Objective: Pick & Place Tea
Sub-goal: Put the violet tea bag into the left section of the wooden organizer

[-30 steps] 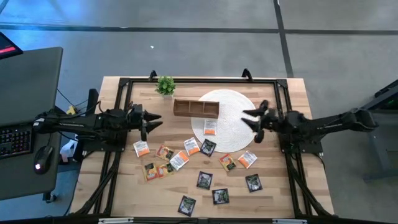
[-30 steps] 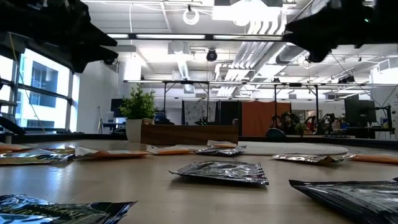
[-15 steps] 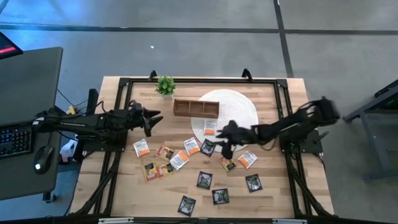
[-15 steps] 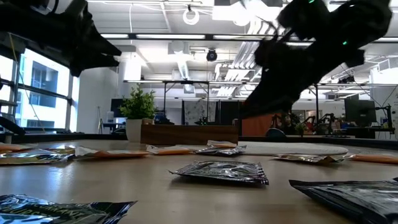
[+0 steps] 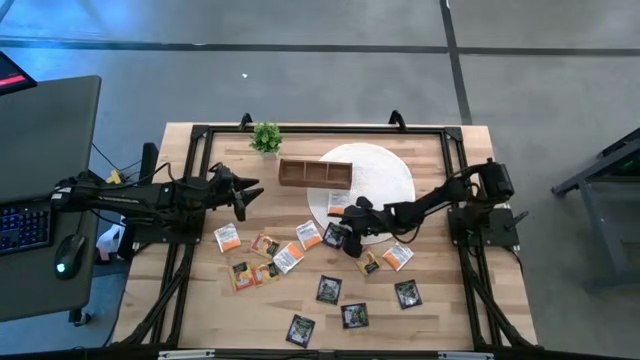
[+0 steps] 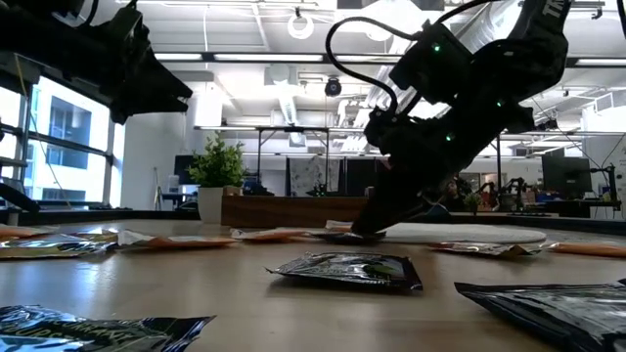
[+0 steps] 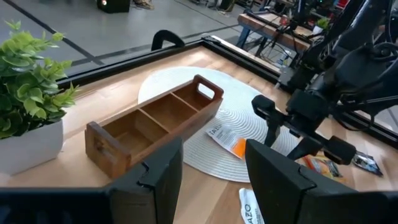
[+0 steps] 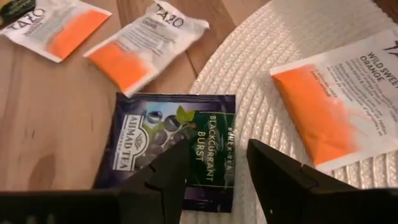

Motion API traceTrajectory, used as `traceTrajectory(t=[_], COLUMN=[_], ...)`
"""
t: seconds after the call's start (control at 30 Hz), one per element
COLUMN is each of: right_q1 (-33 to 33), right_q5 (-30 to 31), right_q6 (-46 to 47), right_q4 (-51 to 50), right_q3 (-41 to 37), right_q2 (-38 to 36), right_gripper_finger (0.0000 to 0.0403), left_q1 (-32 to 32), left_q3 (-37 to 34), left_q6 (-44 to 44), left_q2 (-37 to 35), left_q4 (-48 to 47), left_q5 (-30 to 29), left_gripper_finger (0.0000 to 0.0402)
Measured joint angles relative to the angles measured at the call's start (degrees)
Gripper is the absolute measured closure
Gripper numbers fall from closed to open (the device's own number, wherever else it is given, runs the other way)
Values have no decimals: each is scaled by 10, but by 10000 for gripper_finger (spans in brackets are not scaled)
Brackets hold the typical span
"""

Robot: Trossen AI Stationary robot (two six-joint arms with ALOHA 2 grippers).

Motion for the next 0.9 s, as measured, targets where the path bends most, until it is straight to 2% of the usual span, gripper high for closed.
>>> traceTrajectory(t=[0.13, 0.3, 0.37, 0.53, 0.63, 0.83, 0.9], right_q1=[0, 0, 0, 1, 1, -20, -42], right_q5=[-8, -33, -43, -59, -58, -30, -5], right_q6=[0, -11, -29, -48, -74, -161, -204], right_q4=[-13, -14, -11, -23, -27, -4, 41], right_q3=[0, 0, 0, -3, -5, -3, -3], right_q2=[10, 13, 13, -28, -72, -143, -152], right_gripper_finger=[278, 369, 393, 379, 396, 399, 400], left_q1=[0, 0, 0, 0, 0, 0, 0], left_q3=[0, 0, 0, 0, 0, 0, 0], left_q6=[0, 0, 1, 16, 16, 16, 16], left_q2=[0, 0, 0, 0, 0, 0, 0], left_q4=[-1, -13, -15, -14, -13, -13, -13], left_q5=[0, 0, 0, 0, -1, -1, -4], left_gripper_finger=[229, 229, 229, 229, 229, 229, 229])
